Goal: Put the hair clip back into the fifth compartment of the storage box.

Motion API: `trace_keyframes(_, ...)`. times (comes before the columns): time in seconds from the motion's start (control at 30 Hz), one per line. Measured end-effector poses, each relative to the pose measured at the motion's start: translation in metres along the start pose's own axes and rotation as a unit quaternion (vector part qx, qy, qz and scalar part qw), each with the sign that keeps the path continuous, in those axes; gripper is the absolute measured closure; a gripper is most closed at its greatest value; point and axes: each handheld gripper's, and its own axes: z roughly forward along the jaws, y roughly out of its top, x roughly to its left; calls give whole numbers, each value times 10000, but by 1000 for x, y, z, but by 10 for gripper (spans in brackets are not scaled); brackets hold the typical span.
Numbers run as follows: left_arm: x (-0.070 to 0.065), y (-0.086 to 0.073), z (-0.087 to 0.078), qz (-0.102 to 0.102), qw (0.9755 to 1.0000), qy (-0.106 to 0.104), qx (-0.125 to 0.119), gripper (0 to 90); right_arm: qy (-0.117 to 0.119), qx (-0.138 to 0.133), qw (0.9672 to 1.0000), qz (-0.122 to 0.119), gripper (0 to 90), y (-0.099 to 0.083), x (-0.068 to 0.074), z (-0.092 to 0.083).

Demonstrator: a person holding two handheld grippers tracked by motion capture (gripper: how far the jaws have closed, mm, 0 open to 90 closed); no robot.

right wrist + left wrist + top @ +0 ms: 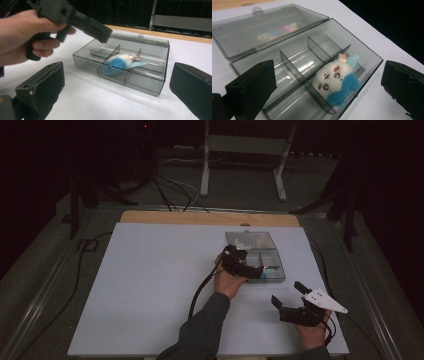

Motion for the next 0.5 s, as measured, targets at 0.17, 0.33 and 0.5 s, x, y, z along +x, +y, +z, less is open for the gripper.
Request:
trace_keyframes(0.17,8,-3,-17,68,9999,66,-143,7,17,2,10000,-11,0,0,2,0)
trace_keyframes(0.33,21,-7,-40,219,9993,157,-252,7,39,7,10000,-30,0,0,3,1)
trace_keyframes(0.5,29,-10,-57,268,9988,174,-358,7,36,9,10000,-37,0,0,3,1)
